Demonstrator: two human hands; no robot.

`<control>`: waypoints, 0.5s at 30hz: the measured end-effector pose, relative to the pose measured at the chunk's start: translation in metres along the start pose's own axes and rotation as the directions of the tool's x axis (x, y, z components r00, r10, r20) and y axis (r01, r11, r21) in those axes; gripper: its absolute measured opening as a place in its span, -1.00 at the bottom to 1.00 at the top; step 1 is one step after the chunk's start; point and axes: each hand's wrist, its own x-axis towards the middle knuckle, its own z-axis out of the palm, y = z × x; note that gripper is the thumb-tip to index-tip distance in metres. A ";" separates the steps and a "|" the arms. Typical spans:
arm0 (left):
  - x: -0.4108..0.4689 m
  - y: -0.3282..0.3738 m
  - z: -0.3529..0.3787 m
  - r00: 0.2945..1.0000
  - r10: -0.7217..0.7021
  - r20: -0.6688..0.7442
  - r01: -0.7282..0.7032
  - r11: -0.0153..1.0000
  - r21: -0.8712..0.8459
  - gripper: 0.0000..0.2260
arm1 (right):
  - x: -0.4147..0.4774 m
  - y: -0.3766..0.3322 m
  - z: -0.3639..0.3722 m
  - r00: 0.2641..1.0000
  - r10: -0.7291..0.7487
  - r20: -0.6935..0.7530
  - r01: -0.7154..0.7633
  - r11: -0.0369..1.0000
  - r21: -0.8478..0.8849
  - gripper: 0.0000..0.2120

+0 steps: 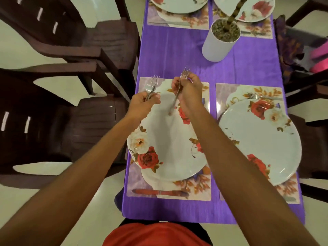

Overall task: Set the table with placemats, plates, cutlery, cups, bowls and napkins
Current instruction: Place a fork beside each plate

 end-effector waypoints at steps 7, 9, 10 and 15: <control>0.018 -0.014 -0.006 0.999 -0.024 -0.048 0.022 0.999 -0.039 -0.88 | 0.017 0.018 0.030 0.987 0.113 -0.111 -0.065 0.927 0.370 -0.76; 0.031 -0.015 -0.012 0.998 -0.004 -0.056 0.004 1.000 0.006 -0.88 | 0.023 0.023 0.028 0.984 0.133 -0.117 -0.080 0.922 0.378 -0.74; 0.038 -0.015 -0.015 0.998 0.008 -0.063 -0.006 0.999 0.042 -0.87 | 0.026 0.024 0.025 0.985 0.131 -0.111 -0.085 0.933 0.351 -0.76; 0.075 -0.005 -0.024 0.989 0.107 -0.103 -0.090 0.983 0.160 -0.92 | 0.046 0.016 -0.008 0.996 -0.063 -0.057 0.047 0.969 -0.242 -0.88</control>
